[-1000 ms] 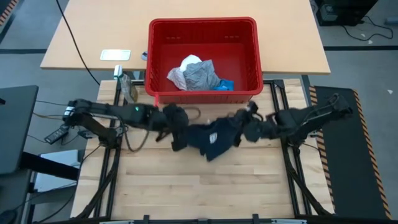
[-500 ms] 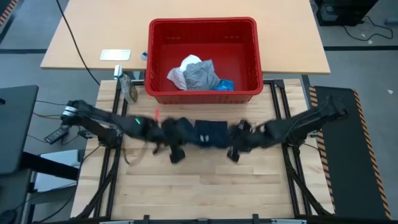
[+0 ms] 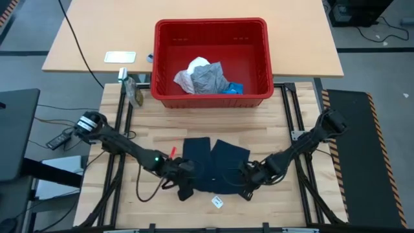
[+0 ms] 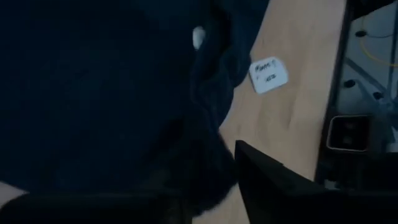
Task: Fold laundry
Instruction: Fold the dark blue shorts
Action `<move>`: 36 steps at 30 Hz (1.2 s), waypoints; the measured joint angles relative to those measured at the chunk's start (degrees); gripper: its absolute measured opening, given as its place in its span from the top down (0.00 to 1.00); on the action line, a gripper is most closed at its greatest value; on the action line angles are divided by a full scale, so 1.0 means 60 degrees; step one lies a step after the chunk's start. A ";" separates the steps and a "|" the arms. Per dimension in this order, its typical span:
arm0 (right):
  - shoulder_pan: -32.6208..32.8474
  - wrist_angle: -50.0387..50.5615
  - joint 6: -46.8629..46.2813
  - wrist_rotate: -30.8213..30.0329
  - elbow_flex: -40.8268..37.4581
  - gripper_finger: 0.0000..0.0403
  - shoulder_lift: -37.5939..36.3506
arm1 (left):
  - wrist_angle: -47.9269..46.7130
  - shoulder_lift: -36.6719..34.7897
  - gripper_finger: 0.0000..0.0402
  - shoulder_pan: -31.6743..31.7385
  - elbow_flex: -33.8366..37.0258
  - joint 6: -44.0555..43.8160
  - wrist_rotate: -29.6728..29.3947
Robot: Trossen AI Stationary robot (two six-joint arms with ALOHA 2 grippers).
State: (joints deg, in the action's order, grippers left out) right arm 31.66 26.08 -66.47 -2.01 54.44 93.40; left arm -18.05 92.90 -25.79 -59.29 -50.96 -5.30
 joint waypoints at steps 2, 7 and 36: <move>-0.0009 0.0036 -0.0114 -0.0342 0.0038 0.59 -0.0196 | -0.0023 -0.0279 0.68 0.0106 -0.0011 0.0165 -0.0033; -0.0405 0.0184 -0.0493 -0.1664 0.0075 0.56 -0.0531 | -0.0159 -0.1003 0.62 0.0245 -0.0007 0.0429 -0.0108; 0.0856 -0.4346 0.1776 -0.0275 0.0079 0.74 0.1148 | 0.1377 0.1015 0.61 -0.1149 -0.0069 0.0424 0.0971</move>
State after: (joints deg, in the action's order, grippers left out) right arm 36.80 0.01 -55.82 -3.66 54.92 100.29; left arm -9.79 98.99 -32.68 -59.70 -48.41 0.53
